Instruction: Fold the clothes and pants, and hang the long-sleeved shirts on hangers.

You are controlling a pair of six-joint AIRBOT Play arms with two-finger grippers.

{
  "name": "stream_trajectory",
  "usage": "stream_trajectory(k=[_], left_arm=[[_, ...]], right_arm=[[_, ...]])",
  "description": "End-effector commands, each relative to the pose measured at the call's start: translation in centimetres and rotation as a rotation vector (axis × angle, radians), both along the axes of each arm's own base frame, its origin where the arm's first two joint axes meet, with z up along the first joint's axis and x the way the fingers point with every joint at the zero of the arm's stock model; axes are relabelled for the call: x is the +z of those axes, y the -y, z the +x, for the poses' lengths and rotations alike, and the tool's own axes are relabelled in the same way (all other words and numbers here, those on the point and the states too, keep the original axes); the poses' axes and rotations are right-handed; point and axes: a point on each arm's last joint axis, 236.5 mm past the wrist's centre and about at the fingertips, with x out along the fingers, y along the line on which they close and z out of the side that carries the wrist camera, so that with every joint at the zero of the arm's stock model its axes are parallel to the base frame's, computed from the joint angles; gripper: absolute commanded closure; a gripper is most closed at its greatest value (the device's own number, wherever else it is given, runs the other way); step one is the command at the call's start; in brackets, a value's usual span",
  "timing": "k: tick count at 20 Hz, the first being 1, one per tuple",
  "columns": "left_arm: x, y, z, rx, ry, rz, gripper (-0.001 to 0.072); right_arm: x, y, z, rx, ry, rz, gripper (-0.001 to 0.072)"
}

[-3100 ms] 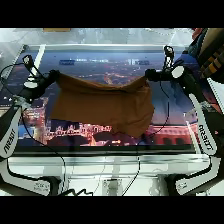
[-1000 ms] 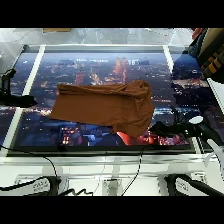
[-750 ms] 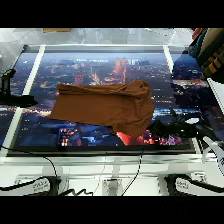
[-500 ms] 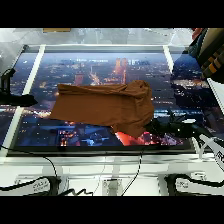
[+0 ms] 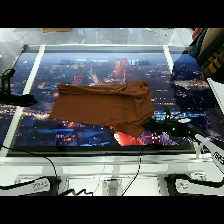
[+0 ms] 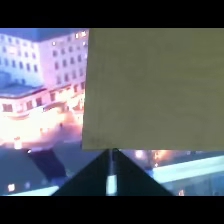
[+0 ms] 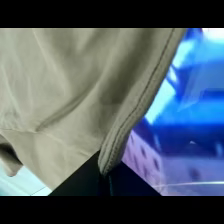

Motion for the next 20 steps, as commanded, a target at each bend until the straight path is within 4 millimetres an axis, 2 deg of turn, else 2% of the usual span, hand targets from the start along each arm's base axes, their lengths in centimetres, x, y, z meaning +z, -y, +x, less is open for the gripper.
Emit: stream_trajectory(k=[1, 2, 4, 6, 8, 12, 15, 20], left_arm=[[-1.9, -0.2, 0.1, 0.064, -0.062, -0.046, 0.022], [-2.7, -0.2, 0.0, 0.086, -0.09, -0.067, 0.0196], [-4.9, 0.4, -0.8, 0.072, -0.172, -0.106, 0.0205], [-7.4, 1.2, -2.3, 0.049, -0.278, -0.168, 0.0287], [-9.4, 1.6, -3.1, 0.052, -0.349, -0.232, 0.0289], [-10.6, 1.1, -1.7, 0.145, -0.317, -0.432, 0.0287], [-11.5, -0.3, -1.3, 0.159, -0.28, -0.437, 0.0281], [-13.2, 0.2, -1.4, 0.12, -0.295, -0.438, 0.0282]], right_arm=[[1.9, -0.8, 0.1, 0.032, 0.05, 0.027, 0.07], [2.4, -0.8, 0.2, 0.033, 0.065, 0.025, 0.07], [3.2, -0.8, 0.5, 0.033, 0.092, 0.021, 0.07], [3.7, -0.8, 0.6, 0.034, 0.106, 0.018, 0.07], [3.8, -0.8, 0.6, 0.035, 0.11, 0.017, 0.07], [3.8, -0.8, 0.6, 0.035, 0.112, 0.017, 0.0699], [3.8, -0.7, 0.6, 0.035, 0.112, 0.016, 0.07], [3.8, -0.8, 0.6, 0.034, 0.111, 0.017, 0.07]])
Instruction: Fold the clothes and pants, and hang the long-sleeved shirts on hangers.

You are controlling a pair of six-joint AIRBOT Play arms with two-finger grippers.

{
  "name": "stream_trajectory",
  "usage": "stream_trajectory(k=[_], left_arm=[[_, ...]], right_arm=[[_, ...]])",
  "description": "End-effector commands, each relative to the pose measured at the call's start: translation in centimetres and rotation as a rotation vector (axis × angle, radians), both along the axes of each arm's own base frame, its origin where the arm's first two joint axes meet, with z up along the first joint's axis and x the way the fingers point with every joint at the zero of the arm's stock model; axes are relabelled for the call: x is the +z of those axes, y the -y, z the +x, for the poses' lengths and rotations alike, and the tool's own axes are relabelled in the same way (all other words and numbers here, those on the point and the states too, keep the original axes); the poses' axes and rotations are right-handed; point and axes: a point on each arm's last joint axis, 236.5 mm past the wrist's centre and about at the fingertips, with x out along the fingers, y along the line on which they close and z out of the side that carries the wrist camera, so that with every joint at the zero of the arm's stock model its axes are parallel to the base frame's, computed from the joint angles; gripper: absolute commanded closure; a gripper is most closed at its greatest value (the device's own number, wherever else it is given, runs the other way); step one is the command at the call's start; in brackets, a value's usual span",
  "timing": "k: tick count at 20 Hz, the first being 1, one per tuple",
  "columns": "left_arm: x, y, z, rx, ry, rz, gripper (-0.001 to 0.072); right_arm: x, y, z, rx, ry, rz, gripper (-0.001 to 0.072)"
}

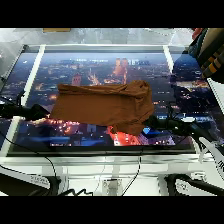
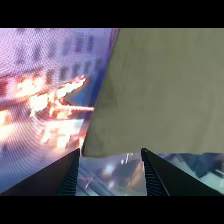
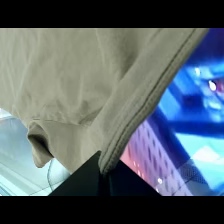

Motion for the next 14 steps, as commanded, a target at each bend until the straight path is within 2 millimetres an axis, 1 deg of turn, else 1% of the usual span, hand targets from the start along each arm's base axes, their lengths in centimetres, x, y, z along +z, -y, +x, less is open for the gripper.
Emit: stream_trajectory(k=[1, 3, 7, 8, 10, 12, 13, 14], left_arm=[[-1.5, 0.4, 0.0, -0.012, -0.01, -0.025, 0.0283], [-2.0, 0.9, -0.2, -0.027, -0.028, -0.038, 0.0287], [-2.1, 2.7, 0.0, -0.13, 0.009, -0.019, 0.0295], [-2.1, 3.3, 0.1, -0.158, 0.022, -0.014, 0.0338], [-2.2, 3.9, 0.3, -0.197, 0.043, -0.004, 0.0502], [-2.2, 3.8, 0.9, -0.181, 0.061, 0.01, 0.0577], [-2.0, 3.8, 1.3, -0.167, 0.072, 0.003, 0.0648], [-1.7, 3.8, 1.7, -0.155, 0.084, -0.008, 0.0696]], right_arm=[[0.1, 0.0, 0.0, 0.0, 0.001, 0.001, 0.07], [0.1, 0.0, 0.0, 0.0, 0.001, 0.001, 0.07], [0.1, 0.0, 0.0, 0.0, 0.002, 0.001, 0.0699], [0.1, 0.0, 0.0, 0.0, 0.002, 0.001, 0.0699], [0.1, 0.0, 0.1, -0.001, 0.001, 0.002, 0.07], [0.1, 0.0, 0.0, 0.0, 0.002, 0.002, 0.07], [0.1, 0.0, 0.0, 0.0, 0.002, 0.002, 0.07], [0.1, 0.0, 0.0, 0.0, 0.001, 0.002, 0.07]])
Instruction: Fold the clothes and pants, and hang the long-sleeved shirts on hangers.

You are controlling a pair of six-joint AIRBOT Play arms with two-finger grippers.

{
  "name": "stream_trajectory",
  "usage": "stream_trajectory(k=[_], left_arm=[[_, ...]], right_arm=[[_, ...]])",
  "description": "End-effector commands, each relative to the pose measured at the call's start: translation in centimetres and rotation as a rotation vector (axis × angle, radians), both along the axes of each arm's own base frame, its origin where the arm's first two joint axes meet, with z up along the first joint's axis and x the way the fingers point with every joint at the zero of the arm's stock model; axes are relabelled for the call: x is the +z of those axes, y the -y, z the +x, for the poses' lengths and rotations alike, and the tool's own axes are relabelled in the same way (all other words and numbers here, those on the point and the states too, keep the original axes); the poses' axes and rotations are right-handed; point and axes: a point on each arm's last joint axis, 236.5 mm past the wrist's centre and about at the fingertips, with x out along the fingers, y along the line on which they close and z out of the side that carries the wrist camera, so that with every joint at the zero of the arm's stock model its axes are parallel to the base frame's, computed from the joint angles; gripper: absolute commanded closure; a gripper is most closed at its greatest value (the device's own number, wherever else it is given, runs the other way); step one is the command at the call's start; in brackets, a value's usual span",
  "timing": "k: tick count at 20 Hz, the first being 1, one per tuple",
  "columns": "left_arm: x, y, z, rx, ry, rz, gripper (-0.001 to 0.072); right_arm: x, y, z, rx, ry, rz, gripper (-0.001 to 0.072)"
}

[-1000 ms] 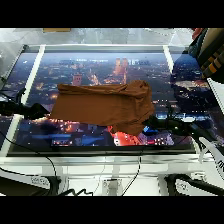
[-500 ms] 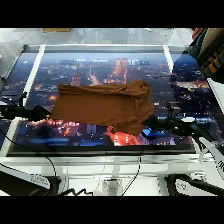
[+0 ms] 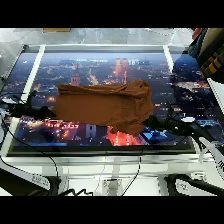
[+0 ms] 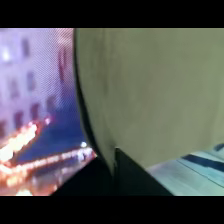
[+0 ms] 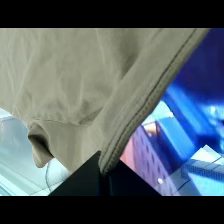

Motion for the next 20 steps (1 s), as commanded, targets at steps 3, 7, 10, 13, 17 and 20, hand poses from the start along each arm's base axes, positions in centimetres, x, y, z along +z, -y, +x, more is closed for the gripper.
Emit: stream_trajectory(k=[3, 7, 10, 13, 17, 20], left_arm=[[3.0, 1.0, 2.7, 0.053, 0.101, -0.078, 0.0698], [10.4, 1.4, 5.3, 0.053, 0.305, -0.086, 0.0698], [19.3, 2.0, 6.4, 0.029, 0.536, -0.054, 0.0698], [31.6, 4.1, 5.7, 0.007, 0.852, -0.06, 0.0698], [47.1, 6.0, 1.1, 0.059, 1.273, 0.096, 0.0698], [56.9, 6.4, -4.8, 0.2, 1.546, 0.252, 0.0698]], right_arm=[[0.5, -0.1, 0.4, 0.009, 0.015, 0.002, 0.07], [5.4, -0.5, 2.6, 0.116, 0.143, -0.011, 0.0701], [13.1, 0.7, 5.4, 0.164, 0.352, -0.136, 0.0701], [25.0, 2.2, 6.8, 0.165, 0.662, -0.304, 0.0701], [42.9, 5.0, 3.0, 0.048, 1.089, -0.588, 0.0701], [54.1, 6.7, -3.7, -0.12, 1.355, -0.737, 0.0701]])
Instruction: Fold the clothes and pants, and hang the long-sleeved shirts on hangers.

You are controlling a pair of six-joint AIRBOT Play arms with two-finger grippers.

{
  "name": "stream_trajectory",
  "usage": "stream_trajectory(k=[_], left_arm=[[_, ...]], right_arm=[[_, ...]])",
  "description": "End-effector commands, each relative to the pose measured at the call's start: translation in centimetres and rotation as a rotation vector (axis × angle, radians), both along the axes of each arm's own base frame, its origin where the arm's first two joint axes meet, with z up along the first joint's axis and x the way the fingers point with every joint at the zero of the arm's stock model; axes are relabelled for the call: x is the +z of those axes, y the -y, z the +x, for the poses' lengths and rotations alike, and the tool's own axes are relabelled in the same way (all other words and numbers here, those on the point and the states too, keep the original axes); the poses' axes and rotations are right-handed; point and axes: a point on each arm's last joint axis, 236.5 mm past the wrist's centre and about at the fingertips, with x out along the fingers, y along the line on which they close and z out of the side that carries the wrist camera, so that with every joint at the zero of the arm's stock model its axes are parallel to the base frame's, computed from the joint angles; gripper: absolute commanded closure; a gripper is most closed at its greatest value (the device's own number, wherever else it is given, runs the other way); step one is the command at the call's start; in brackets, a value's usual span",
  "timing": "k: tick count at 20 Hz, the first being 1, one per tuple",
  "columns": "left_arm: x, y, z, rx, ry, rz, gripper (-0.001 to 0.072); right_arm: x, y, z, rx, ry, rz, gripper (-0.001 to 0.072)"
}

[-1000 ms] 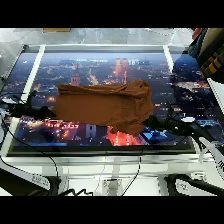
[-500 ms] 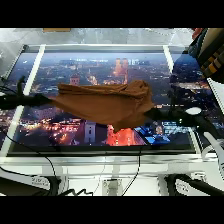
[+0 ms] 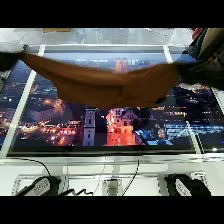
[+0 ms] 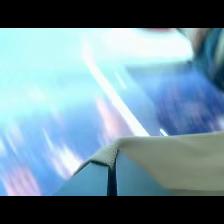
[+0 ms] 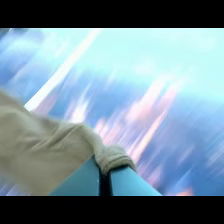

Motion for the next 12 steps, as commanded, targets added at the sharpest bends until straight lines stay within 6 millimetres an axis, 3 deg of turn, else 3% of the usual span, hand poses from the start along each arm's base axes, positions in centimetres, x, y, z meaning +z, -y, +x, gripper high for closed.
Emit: stream_trajectory(k=[1, 4, 7, 9, 10, 12], left_arm=[[12.9, 1.0, -8.0, 0.196, 0.386, 0.049, 0.0698], [19.6, 3.0, -16.4, 0.303, 0.639, 0.099, 0.0698], [23.4, 4.5, -23.3, 0.407, 0.855, 0.209, 0.0698], [24.3, 4.9, -25.4, 0.444, 0.917, 0.243, 0.0698], [24.2, 4.8, -25.4, 0.453, 0.915, 0.26, 0.0698], [23.0, 4.4, -23.4, 0.431, 0.858, 0.258, 0.0698]], right_arm=[[13.7, 1.9, -9.0, -0.151, 0.396, -0.082, 0.07], [19.6, 1.0, -16.4, -0.159, 0.595, -0.088, 0.0701], [22.8, 0.3, -21.6, -0.158, 0.714, -0.097, 0.0701], [23.5, 0.2, -22.5, -0.158, 0.742, -0.097, 0.0701], [23.4, 0.2, -22.1, -0.158, 0.731, -0.098, 0.0701], [21.9, 0.4, -19.4, -0.147, 0.644, -0.087, 0.0701]])
